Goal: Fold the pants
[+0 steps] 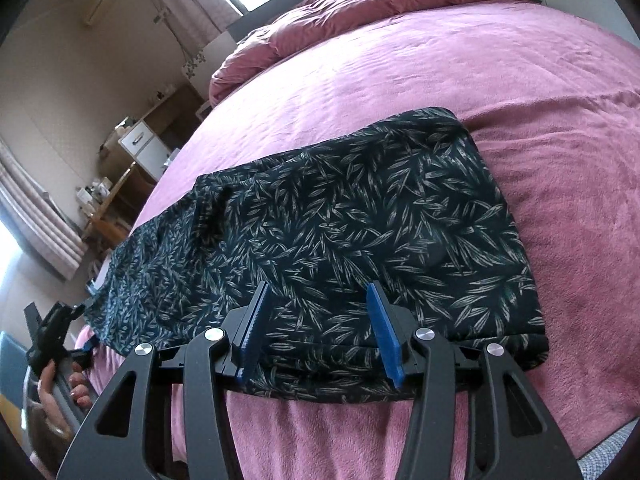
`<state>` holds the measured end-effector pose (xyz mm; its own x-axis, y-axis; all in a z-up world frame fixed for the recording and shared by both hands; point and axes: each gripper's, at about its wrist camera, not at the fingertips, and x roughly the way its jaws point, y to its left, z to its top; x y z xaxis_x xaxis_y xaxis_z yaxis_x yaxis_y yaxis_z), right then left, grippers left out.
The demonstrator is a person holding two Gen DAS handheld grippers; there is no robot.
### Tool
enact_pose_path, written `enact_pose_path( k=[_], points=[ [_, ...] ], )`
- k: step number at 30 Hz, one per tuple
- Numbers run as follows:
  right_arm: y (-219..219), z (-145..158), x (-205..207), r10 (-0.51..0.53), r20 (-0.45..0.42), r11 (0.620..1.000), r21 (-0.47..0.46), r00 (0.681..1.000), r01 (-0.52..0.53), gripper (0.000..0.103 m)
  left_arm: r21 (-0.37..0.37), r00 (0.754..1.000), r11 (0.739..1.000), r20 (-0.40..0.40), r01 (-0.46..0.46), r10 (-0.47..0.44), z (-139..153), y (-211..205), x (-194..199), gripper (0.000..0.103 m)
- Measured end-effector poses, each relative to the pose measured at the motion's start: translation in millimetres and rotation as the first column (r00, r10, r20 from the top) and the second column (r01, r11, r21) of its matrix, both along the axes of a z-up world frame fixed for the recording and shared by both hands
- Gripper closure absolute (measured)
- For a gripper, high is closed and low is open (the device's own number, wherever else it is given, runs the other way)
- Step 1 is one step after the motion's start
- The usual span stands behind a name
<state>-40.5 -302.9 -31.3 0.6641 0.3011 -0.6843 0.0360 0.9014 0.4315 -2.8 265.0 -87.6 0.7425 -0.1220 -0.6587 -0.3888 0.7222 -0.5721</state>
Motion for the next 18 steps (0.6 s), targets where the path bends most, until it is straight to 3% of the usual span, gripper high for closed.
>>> enact_pose_path(
  k=[1, 2, 4, 10, 14, 18],
  points=[
    [0.3, -0.6, 0.5, 0.0, -0.001, 1.0, 0.001, 1.0, 0.0, 0.054, -0.029, 1.0, 0.999, -0.016, 0.015, -0.016, -5.3, 4.8, 7.8, 0.049],
    [0.2, -1.0, 0.7, 0.0, 0.0, 1.0, 0.002, 1.0, 0.0, 0.054, -0.066, 0.999, 0.998, -0.033, 0.013, -0.015, -9.5, 9.8, 11.6, 0.053],
    [-0.6, -1.6, 0.4, 0.0, -0.001, 1.0, 0.002, 1.0, 0.0, 0.054, -0.145, 0.998, 0.989, -0.055, 0.005, -0.013, -20.5, 22.0, 20.5, 0.058],
    [-1.2, -2.1, 0.7, 0.001, -0.003, 1.0, 0.003, 1.0, -0.001, 0.054, -0.265, 1.0, 0.964, 0.023, 0.003, 0.003, -27.6, 33.5, 19.5, 0.062],
    [-1.0, -1.9, 0.6, -0.001, -0.002, 1.0, 0.005, 1.0, 0.001, 0.054, -0.266, 1.0, 0.964, 0.018, 0.005, 0.0, -29.0, 33.7, 21.5, 0.084],
    [-0.3, -2.7, 1.1, -0.003, -0.001, 1.0, 0.011, 1.0, 0.003, 0.054, -0.211, 0.998, 0.977, 0.064, 0.015, -0.001, -10.3, 25.8, 19.3, 0.09]
  ],
)
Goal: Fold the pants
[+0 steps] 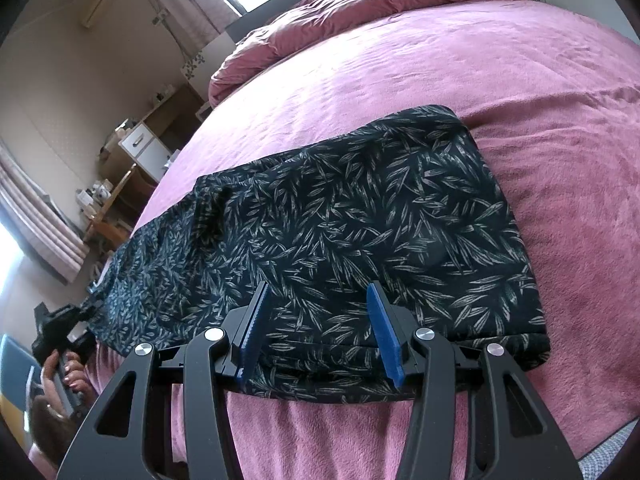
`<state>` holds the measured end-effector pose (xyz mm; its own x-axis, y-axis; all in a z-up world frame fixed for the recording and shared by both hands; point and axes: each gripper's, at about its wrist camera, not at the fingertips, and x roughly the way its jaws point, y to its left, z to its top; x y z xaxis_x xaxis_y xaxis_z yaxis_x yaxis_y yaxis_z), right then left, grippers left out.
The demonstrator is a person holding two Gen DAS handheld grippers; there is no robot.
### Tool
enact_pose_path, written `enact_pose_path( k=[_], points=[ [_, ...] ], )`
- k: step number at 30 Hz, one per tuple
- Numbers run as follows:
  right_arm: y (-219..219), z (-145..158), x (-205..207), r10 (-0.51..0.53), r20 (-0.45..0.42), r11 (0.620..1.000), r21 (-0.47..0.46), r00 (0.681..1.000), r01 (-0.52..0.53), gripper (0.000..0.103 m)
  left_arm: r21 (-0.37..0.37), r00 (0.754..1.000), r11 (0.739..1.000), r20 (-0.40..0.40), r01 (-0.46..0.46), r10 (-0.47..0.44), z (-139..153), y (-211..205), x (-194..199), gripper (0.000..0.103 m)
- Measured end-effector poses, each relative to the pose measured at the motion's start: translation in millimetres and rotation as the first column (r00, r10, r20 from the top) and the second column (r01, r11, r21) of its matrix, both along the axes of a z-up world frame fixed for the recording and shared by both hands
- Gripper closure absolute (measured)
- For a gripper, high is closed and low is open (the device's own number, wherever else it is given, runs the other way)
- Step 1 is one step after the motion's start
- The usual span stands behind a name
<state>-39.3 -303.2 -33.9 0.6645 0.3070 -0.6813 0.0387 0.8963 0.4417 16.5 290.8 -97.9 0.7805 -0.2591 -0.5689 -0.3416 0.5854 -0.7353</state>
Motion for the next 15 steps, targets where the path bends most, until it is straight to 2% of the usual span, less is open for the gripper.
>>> enact_pose_path(
  k=[5, 8, 11, 15],
  points=[
    [0.5, -0.5, -0.3, -0.003, 0.005, 1.0, 0.006, 1.0, 0.003, 0.054, 0.094, 0.996, 0.995, 0.08, 0.026, -0.034, 40.6, -22.4, 2.8, 0.092],
    [1.0, 2.6, -2.5, 0.001, 0.028, 0.999, 0.033, 1.0, -0.002, 0.047, 0.177, 0.986, 0.982, 0.139, 0.069, -0.094, 72.7, -46.4, 4.9, 0.092],
    [0.5, 9.1, -7.4, -0.012, 0.069, 0.999, 0.032, 0.998, 0.01, 0.047, 0.301, 0.959, 0.944, 0.199, 0.134, -0.2, 108.6, -83.6, 3.4, 0.092],
    [-5.9, 15.6, -13.8, -0.041, 0.116, 0.997, 0.076, 0.992, 0.033, 0.047, 0.431, 0.902, 0.869, 0.231, 0.242, -0.365, 140.5, -144.5, 7.0, 0.092]
  ],
)
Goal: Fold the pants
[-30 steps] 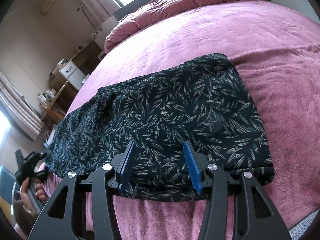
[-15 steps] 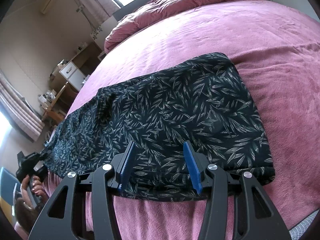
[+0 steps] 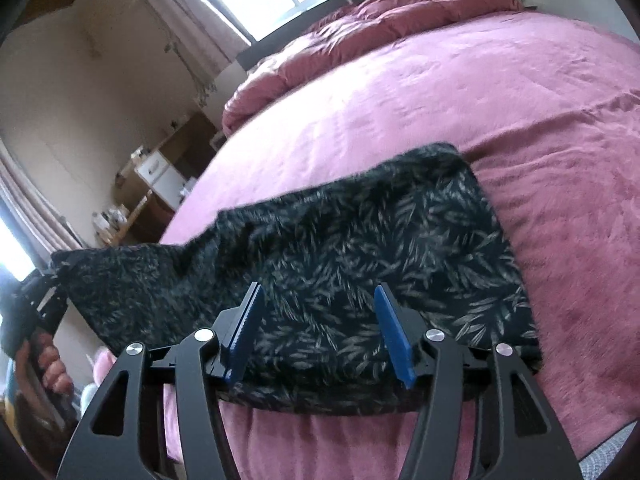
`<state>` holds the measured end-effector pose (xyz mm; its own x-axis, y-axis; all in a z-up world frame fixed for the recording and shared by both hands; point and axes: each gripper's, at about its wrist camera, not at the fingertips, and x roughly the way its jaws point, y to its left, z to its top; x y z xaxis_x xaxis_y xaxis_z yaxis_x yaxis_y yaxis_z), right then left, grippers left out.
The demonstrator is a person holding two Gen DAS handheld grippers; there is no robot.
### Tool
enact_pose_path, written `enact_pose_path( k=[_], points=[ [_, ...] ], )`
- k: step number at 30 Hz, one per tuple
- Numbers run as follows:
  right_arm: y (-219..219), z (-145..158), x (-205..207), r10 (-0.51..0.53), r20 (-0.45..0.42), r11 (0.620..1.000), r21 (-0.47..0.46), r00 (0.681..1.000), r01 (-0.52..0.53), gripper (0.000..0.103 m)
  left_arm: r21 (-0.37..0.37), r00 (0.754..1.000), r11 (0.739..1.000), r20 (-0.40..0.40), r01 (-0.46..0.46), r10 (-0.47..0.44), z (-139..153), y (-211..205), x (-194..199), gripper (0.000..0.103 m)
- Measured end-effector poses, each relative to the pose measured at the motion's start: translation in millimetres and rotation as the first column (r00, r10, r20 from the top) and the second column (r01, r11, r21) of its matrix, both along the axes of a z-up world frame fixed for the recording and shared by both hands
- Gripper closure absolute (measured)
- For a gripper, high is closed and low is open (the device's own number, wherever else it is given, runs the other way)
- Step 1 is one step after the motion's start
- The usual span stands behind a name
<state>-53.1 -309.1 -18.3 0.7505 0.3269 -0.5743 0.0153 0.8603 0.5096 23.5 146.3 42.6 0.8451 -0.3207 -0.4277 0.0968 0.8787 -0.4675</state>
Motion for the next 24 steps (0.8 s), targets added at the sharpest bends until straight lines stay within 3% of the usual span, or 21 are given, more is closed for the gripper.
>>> enact_pose_path(
  k=[3, 6, 10, 13, 16, 18, 19, 20, 21, 22, 23, 24],
  points=[
    [-5.8, 4.0, -2.3, -0.014, 0.021, 0.999, 0.032, 1.0, 0.013, 0.047, 0.112, 0.993, 0.988, 0.044, 0.102, -0.108, 14.9, -45.7, 0.1, 0.092],
    [-11.8, 7.5, -6.1, -0.027, 0.048, 0.997, 0.071, 0.998, 0.024, 0.047, 0.224, 0.973, 0.951, 0.045, 0.212, -0.228, 16.1, -96.7, -1.3, 0.092],
    [-23.6, 10.7, -11.1, -0.061, 0.073, 0.99, 0.129, 0.995, 0.051, 0.047, 0.336, 0.925, 0.87, -0.006, 0.361, -0.381, -2.7, -161.0, -6.3, 0.092],
    [-34.7, 8.8, -14.5, -0.09, 0.072, 0.979, 0.187, 0.993, 0.075, 0.047, 0.394, 0.896, 0.814, -0.06, 0.427, -0.44, -19.1, -194.0, -5.6, 0.092],
    [-46.6, 6.8, -17.9, -0.127, 0.071, 0.966, 0.234, 0.989, 0.107, 0.047, 0.504, 0.87, 0.729, -0.1, 0.463, -0.482, -36.6, -233.5, -12.3, 0.092],
    [-54.8, 6.7, -21.0, -0.157, 0.076, 0.957, 0.258, 0.985, 0.133, 0.047, 0.547, 0.854, 0.685, -0.115, 0.481, -0.507, -42.7, -249.7, -15.3, 0.09],
    [-59.3, 6.8, -23.0, -0.173, 0.08, 0.951, 0.274, 0.982, 0.146, 0.047, 0.547, 0.833, 0.662, -0.129, 0.513, -0.539, -45.7, -256.7, -18.9, 0.09],
    [-63.1, 6.5, -24.4, -0.187, 0.079, 0.945, 0.286, 0.979, 0.157, 0.047, 0.536, 0.808, 0.642, -0.143, 0.548, -0.571, -46.4, -263.1, -23.2, 0.088],
    [-65.1, 6.1, -24.0, -0.194, 0.076, 0.942, 0.293, 0.978, 0.164, 0.047, 0.531, 0.789, 0.624, -0.151, 0.573, -0.596, -47.1, -268.7, -28.4, 0.079],
    [-67.6, 4.5, -24.4, -0.199, 0.069, 0.936, 0.308, 0.978, 0.169, 0.047, 0.539, 0.76, 0.59, -0.157, 0.601, -0.63, -49.0, -274.1, -39.0, 0.072],
    [-68.9, 2.6, -24.0, -0.195, 0.061, 0.931, 0.325, 0.979, 0.166, 0.047, 0.56, 0.752, 0.573, -0.146, 0.598, -0.642, -50.6, -278.4, -50.6, 0.058],
    [-69.4, 1.0, -24.2, -0.189, 0.055, 0.928, 0.337, 0.98, 0.16, 0.047, 0.581, 0.746, 0.56, -0.13, 0.591, -0.653, -50.9, -278.6, -61.2, 0.057]
  ],
)
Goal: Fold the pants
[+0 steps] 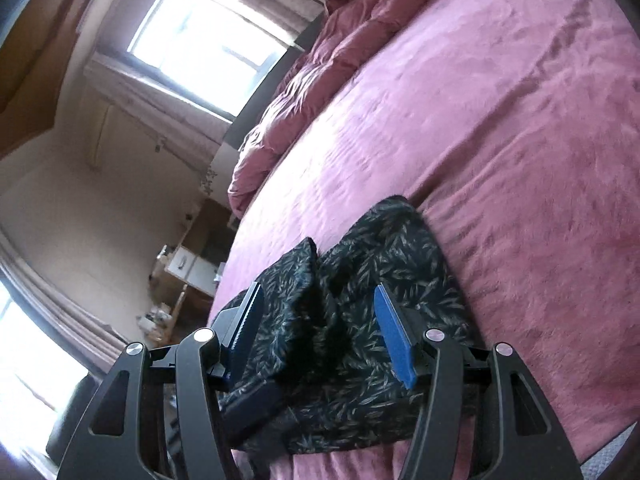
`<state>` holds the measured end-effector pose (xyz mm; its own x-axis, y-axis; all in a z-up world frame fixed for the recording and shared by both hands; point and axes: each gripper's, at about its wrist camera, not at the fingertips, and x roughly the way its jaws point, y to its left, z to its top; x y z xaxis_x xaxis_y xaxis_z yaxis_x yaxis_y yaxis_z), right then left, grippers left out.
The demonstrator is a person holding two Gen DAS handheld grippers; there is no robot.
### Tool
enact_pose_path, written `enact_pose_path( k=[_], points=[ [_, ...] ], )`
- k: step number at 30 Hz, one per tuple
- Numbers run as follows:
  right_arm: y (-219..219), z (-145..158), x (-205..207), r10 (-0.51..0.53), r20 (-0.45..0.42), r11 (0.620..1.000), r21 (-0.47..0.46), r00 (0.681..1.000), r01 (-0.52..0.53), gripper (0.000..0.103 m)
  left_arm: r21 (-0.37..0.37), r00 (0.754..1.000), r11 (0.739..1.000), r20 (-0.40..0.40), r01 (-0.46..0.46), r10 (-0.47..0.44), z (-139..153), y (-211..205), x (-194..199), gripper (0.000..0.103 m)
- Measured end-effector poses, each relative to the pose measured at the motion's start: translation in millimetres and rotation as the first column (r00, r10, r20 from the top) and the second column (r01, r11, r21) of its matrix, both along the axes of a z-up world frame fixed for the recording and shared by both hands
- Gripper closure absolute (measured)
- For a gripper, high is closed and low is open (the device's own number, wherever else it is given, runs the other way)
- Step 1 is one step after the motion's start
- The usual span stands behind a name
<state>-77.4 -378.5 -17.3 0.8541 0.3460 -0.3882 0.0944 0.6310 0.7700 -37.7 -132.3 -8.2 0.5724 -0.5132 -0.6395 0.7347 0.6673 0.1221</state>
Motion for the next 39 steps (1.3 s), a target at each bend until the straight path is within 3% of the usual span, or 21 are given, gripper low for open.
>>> enact_pose_path(
  k=[2, 5, 10, 14, 19, 23, 26, 28, 29, 31, 33, 35, 39],
  points=[
    [1.8, -0.2, 2.4, 0.02, -0.001, 1.0, 0.003, 1.0, -0.02, 0.047, -0.011, 1.0, 1.0, 0.003, 0.002, -0.002, 0.9, 2.0, -15.3, 0.057],
    [10.0, 3.8, 8.9, 0.075, 0.01, 0.997, -0.016, 0.997, -0.075, 0.047, -0.086, 0.995, 0.994, -0.071, -0.069, 0.063, 8.5, 21.3, -15.7, 0.057],
    [29.0, 0.5, 22.5, 0.201, -0.016, 0.979, -0.012, 0.979, -0.201, 0.047, -0.239, 0.964, 0.937, -0.139, -0.254, 0.226, 23.7, 99.4, -2.8, 0.048],
    [35.9, -8.2, 34.8, 0.233, -0.097, 0.972, -0.007, 0.968, -0.235, 0.047, -0.291, 0.942, 0.896, -0.126, -0.335, 0.311, 29.0, 151.7, -11.0, 0.035],
    [35.1, -11.6, 53.3, 0.253, -0.106, 0.967, 0.072, 0.962, -0.246, 0.036, -0.214, 0.928, 0.903, -0.116, -0.373, 0.355, 6.4, 180.7, -18.6, 0.027],
    [43.6, -20.5, 76.5, 0.28, -0.162, 0.958, 0.112, 0.946, -0.265, 0.036, -0.123, 0.92, 0.914, -0.122, -0.386, 0.372, -17.2, 173.9, -5.0, 0.027],
    [45.8, -29.1, 85.8, 0.294, -0.172, 0.951, 0.152, 0.94, -0.269, 0.052, -0.074, 0.905, 0.904, -0.104, -0.421, 0.413, -27.0, 167.9, 8.1, 0.027],
    [46.7, -33.3, 86.6, 0.295, -0.175, 0.95, 0.158, 0.939, -0.269, 0.077, -0.046, 0.886, 0.887, -0.096, -0.46, 0.454, -33.5, 169.1, 18.9, 0.034],
    [47.1, -34.1, 86.9, 0.297, -0.165, 0.949, 0.157, 0.941, -0.272, 0.082, -0.046, 0.875, 0.876, -0.104, -0.48, 0.474, -34.8, 172.1, 21.9, 0.043],
    [49.0, -31.9, 83.6, 0.296, -0.151, 0.951, 0.137, 0.943, -0.276, 0.089, -0.103, 0.849, 0.848, -0.176, -0.52, 0.499, -36.0, 185.0, 30.4, 0.046],
    [50.2, -20.4, 77.5, 0.292, -0.096, 0.953, 0.115, 0.952, -0.281, 0.09, -0.14, 0.844, 0.839, -0.211, -0.525, 0.493, -39.5, 187.0, 34.2, 0.059],
    [47.3, -3.7, 68.7, 0.282, -0.026, 0.956, 0.096, 0.959, -0.279, 0.091, -0.119, 0.861, 0.859, -0.188, -0.497, 0.473, -40.4, 180.5, 30.2, 0.072],
    [41.1, 37.3, 43.1, 0.267, 0.082, 0.963, 0.025, 0.96, -0.27, 0.091, -0.073, 0.883, 0.883, -0.117, -0.464, 0.455, -36.2, 164.7, 18.1, 0.078]
  ],
)
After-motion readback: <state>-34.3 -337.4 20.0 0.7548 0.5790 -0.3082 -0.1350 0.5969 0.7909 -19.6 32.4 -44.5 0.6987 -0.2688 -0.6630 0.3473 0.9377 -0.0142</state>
